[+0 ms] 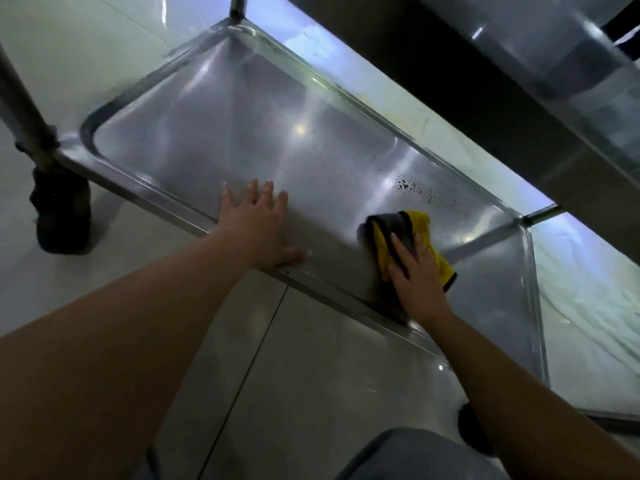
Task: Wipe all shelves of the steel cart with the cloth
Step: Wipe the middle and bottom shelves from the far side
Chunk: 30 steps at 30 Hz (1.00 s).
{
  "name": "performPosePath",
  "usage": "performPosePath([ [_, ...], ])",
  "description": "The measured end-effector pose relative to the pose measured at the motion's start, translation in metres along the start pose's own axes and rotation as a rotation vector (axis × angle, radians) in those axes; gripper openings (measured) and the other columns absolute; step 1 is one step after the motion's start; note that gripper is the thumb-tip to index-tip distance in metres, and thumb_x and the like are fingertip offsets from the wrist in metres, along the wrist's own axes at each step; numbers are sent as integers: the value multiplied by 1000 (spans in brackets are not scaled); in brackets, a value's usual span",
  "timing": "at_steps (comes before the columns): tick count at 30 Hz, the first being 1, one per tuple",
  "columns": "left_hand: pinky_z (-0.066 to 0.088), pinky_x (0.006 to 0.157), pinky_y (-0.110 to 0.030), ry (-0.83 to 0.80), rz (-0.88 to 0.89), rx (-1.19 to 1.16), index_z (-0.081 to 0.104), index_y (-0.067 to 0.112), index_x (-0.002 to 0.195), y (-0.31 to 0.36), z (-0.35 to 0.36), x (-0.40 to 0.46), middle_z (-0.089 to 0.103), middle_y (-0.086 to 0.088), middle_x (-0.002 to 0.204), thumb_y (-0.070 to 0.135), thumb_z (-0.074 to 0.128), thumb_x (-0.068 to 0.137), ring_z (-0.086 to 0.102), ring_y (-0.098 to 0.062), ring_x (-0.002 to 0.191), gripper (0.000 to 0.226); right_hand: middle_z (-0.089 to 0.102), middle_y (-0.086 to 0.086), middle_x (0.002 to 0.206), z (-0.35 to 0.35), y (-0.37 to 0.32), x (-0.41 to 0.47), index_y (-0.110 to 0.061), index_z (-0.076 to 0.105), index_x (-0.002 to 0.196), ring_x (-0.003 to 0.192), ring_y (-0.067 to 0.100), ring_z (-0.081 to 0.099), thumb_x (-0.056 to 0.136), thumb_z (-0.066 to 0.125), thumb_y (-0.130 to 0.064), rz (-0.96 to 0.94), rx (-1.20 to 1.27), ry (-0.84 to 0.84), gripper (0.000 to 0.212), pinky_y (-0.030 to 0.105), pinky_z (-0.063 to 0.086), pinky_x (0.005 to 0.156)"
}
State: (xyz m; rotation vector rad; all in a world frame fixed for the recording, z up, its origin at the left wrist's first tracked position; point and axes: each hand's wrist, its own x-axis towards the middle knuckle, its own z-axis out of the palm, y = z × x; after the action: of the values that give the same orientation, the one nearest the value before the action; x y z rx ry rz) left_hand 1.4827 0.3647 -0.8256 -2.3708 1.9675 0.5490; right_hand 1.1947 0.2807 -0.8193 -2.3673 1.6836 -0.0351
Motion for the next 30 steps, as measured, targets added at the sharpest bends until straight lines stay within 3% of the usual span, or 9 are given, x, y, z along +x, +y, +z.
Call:
performPosePath([
  [5,-4,113,-63,17,5,-10,-1,16,152,39,8,9,-10,-14,160,83,29,78,-11,-30,147,105,9,12,161,-26,91,-26,-30,19,152,145,35,16,101,38,-34,444,-50,20,55,48,18,116],
  [8,3,116,-58,9,129,78,-1,13,152,69,12,9,-7,-14,160,82,33,78,-8,-31,147,106,3,8,161,-30,84,-16,-36,13,152,145,39,8,100,26,-33,640,0,-6,54,53,10,117],
  [10,2,115,-56,2,160,87,-1,9,151,86,15,7,-7,-14,160,84,35,76,-8,-31,147,113,-2,6,162,-28,55,1,-37,9,152,145,41,1,100,24,-29,610,-21,-32,55,57,5,116],
  [13,-1,116,-55,12,153,52,-1,8,151,93,19,8,-7,-12,160,85,37,73,-9,-31,147,116,2,6,161,-17,2,26,-37,8,152,145,40,3,99,29,-30,311,-102,-61,57,58,12,115],
  [19,-1,118,-51,15,139,102,-11,12,151,86,28,11,-11,-7,161,94,16,64,-11,-26,147,123,14,6,156,-1,-79,72,-53,18,144,139,40,15,86,36,-66,-32,-223,-29,62,72,11,106],
  [22,-4,118,-51,-7,150,95,-12,12,151,83,28,11,-13,-5,161,95,17,62,-14,-24,147,125,11,3,158,3,-38,69,-54,18,144,143,35,9,86,37,-70,41,-133,34,63,71,10,107],
  [25,-5,118,-52,-8,153,63,-11,12,151,85,28,11,-13,-5,161,94,24,63,-14,-25,147,125,10,6,160,5,17,51,-47,26,146,145,34,10,88,42,-63,172,-18,130,62,60,14,113],
  [27,-6,117,-53,-12,144,54,-11,12,151,87,28,12,-13,-5,160,94,27,62,-15,-25,147,127,8,5,160,-3,56,35,-46,26,146,144,33,14,89,40,-63,301,-27,159,61,61,16,113],
  [30,-7,117,-53,5,132,56,-11,11,151,88,28,14,-13,-5,161,96,27,59,-16,-25,147,130,0,2,161,-13,101,7,-49,15,147,146,34,5,90,33,-65,542,20,131,62,66,9,111],
])
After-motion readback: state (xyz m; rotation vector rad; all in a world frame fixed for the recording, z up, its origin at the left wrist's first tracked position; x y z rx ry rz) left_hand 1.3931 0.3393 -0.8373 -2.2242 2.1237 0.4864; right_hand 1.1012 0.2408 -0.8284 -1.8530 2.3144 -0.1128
